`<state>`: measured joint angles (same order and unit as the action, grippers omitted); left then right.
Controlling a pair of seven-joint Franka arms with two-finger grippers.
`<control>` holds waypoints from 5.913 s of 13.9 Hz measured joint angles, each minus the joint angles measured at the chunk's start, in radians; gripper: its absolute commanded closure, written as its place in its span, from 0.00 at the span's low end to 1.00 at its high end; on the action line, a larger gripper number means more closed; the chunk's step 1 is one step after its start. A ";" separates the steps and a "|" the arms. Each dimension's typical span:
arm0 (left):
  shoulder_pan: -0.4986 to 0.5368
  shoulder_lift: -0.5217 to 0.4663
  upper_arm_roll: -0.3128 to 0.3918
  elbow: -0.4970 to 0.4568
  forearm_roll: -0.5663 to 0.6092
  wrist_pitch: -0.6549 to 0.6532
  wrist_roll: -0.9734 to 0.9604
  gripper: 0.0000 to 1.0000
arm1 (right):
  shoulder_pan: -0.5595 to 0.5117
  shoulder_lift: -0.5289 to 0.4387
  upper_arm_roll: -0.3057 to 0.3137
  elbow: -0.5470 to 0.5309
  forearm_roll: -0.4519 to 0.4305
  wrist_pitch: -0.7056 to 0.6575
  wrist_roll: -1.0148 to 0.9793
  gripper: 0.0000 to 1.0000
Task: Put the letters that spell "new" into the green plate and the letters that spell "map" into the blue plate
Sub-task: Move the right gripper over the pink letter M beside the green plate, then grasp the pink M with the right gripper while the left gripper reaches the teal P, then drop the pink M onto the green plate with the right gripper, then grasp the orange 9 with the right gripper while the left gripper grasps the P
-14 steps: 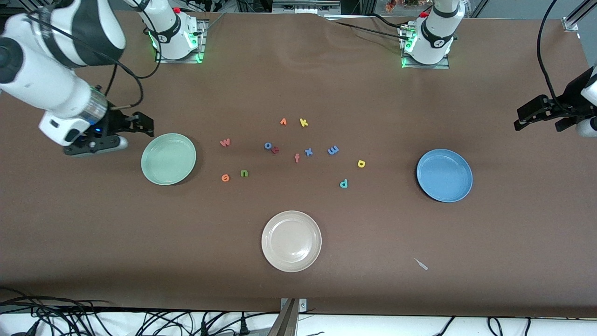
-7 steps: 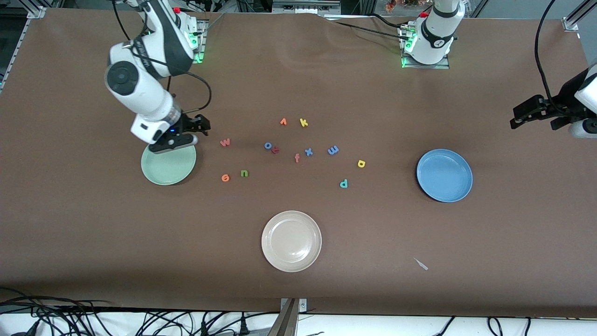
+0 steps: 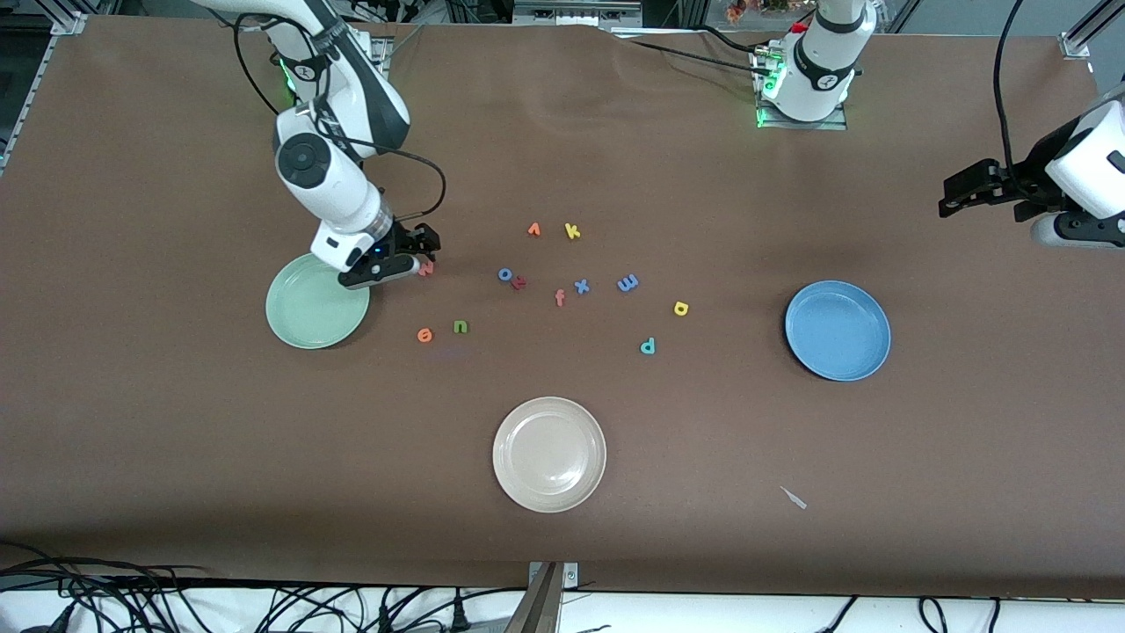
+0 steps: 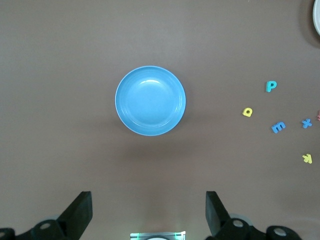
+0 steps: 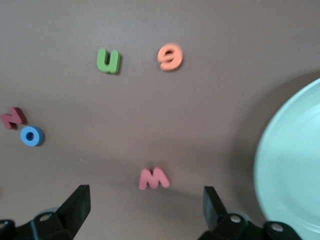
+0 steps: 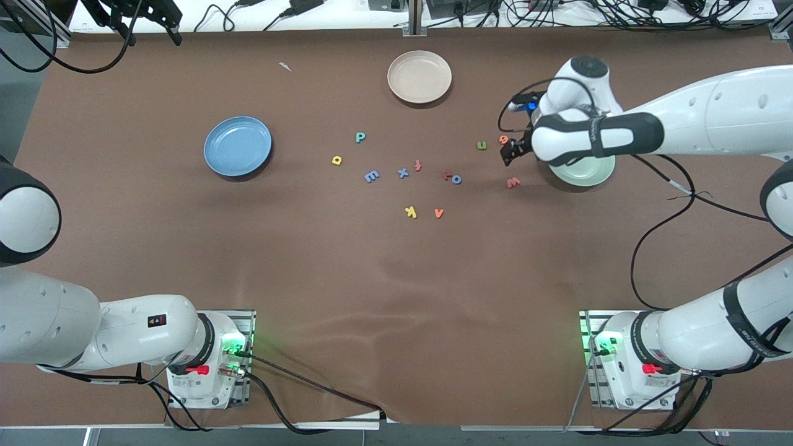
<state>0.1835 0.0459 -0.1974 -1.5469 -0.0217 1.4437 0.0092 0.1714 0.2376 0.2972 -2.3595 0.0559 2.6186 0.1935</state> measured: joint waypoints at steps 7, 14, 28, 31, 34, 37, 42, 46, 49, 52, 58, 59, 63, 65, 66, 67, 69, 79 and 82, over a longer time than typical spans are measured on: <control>0.003 0.039 0.003 -0.003 0.020 -0.006 0.000 0.00 | 0.042 0.071 -0.004 -0.051 -0.048 0.161 0.043 0.00; -0.001 0.137 0.000 -0.003 0.020 0.198 0.000 0.00 | 0.042 0.080 -0.034 -0.080 -0.124 0.190 0.043 0.00; -0.190 0.316 -0.006 -0.007 0.020 0.313 -0.105 0.00 | 0.044 0.123 -0.040 -0.102 -0.146 0.277 0.042 0.42; -0.261 0.332 -0.008 -0.009 0.020 0.382 -0.158 0.00 | 0.047 0.122 -0.040 -0.102 -0.150 0.280 0.042 0.52; -0.340 0.376 -0.010 -0.023 0.020 0.475 -0.263 0.00 | 0.051 0.118 -0.041 -0.102 -0.151 0.280 0.042 0.66; -0.398 0.433 -0.009 -0.060 0.020 0.597 -0.332 0.00 | 0.052 0.116 -0.043 -0.102 -0.152 0.280 0.042 0.75; -0.439 0.504 -0.009 -0.065 0.021 0.637 -0.341 0.00 | 0.053 0.102 -0.073 -0.088 -0.166 0.230 0.021 0.75; -0.505 0.543 -0.009 -0.065 0.101 0.639 -0.418 0.00 | 0.052 0.010 -0.124 0.007 -0.171 -0.034 -0.076 0.75; -0.527 0.564 -0.009 -0.065 0.102 0.641 -0.467 0.00 | 0.052 -0.042 -0.195 0.095 -0.172 -0.224 -0.218 0.75; -0.533 0.601 -0.008 -0.064 0.102 0.709 -0.524 0.00 | 0.049 -0.049 -0.294 0.123 -0.172 -0.285 -0.382 0.62; -0.551 0.665 0.000 -0.063 0.102 0.817 -0.552 0.10 | 0.052 -0.046 -0.318 0.126 -0.170 -0.288 -0.421 0.29; -0.551 0.666 0.001 -0.063 0.102 0.816 -0.552 0.10 | 0.053 -0.046 -0.313 0.135 -0.170 -0.288 -0.417 0.26; -0.551 0.672 0.003 -0.063 0.104 0.816 -0.552 0.10 | 0.058 -0.010 -0.230 0.250 -0.168 -0.310 -0.321 0.25; -0.551 0.677 0.003 -0.063 0.105 0.816 -0.552 0.10 | 0.070 0.054 -0.194 0.330 -0.168 -0.317 -0.239 0.25; -0.552 0.680 0.003 -0.063 0.105 0.816 -0.553 0.10 | 0.073 0.088 -0.187 0.363 -0.168 -0.317 -0.213 0.25; -0.552 0.683 0.003 -0.063 0.105 0.816 -0.555 0.10 | 0.074 0.117 -0.187 0.387 -0.167 -0.317 -0.193 0.25; -0.552 0.685 0.003 -0.063 0.117 0.816 -0.564 0.12 | 0.078 0.161 -0.186 0.422 -0.156 -0.313 -0.166 0.25; -0.568 0.745 0.006 -0.045 0.178 0.876 -0.612 0.48 | 0.137 0.346 -0.185 0.519 -0.150 -0.155 -0.112 0.26; -0.568 0.744 0.005 -0.041 0.178 0.878 -0.612 0.65 | 0.151 0.369 -0.185 0.518 -0.150 -0.128 -0.111 0.26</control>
<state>-0.3844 0.7903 -0.1922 -1.5880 0.1563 2.3219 -0.6028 0.3221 0.6061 0.1122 -1.8417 -0.0944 2.4903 0.0822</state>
